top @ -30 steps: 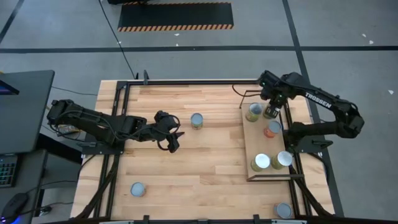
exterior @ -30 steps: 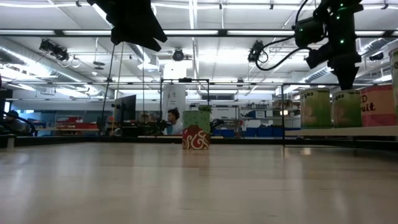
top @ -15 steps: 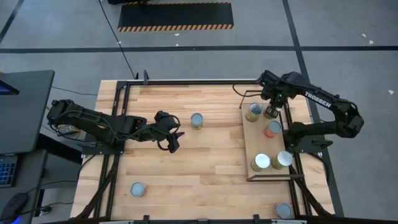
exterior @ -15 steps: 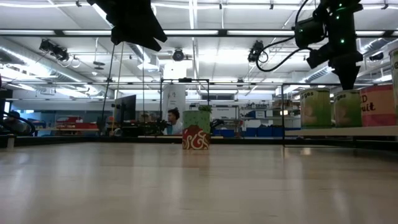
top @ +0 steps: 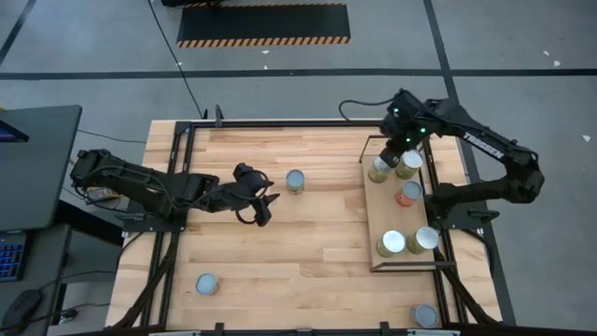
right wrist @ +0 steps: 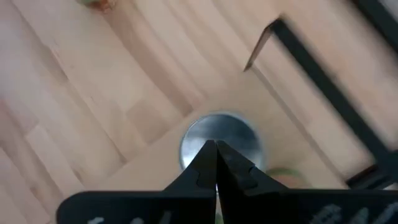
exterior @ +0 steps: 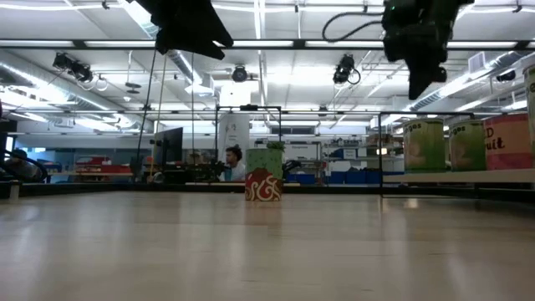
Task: Pick and place cans onto a shelf
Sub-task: Adjust the cans on the shelf
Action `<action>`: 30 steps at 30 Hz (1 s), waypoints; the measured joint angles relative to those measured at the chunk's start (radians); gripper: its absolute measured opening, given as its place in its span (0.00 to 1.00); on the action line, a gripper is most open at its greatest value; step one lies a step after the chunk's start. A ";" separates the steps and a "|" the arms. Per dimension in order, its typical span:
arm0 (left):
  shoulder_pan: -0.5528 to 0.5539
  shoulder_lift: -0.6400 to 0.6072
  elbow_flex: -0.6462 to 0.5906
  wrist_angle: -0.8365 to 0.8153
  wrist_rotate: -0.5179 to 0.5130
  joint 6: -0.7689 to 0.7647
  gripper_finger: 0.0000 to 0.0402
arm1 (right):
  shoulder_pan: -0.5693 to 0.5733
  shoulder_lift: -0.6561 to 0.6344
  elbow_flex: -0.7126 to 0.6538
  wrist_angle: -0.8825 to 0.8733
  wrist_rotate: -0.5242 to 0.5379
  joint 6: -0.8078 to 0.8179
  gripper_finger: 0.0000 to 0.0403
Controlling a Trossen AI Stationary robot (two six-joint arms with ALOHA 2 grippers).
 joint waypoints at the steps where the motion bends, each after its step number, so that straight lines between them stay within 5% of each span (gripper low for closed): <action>1: 0.000 0.000 0.000 0.016 -0.002 0.017 0.48 | 0.004 0.017 -0.008 -0.005 0.000 0.007 0.01; 9: -0.002 0.000 0.000 0.076 0.006 0.025 0.48 | 0.032 0.104 -0.048 -0.025 0.007 -0.025 0.01; 17: -0.008 -0.022 0.000 0.147 0.139 -0.036 0.48 | 0.037 0.161 -0.052 -0.016 0.070 -0.038 0.01; 30: -0.008 -0.043 0.000 0.155 0.141 -0.007 0.48 | 0.041 0.154 -0.051 0.007 0.103 -0.049 0.01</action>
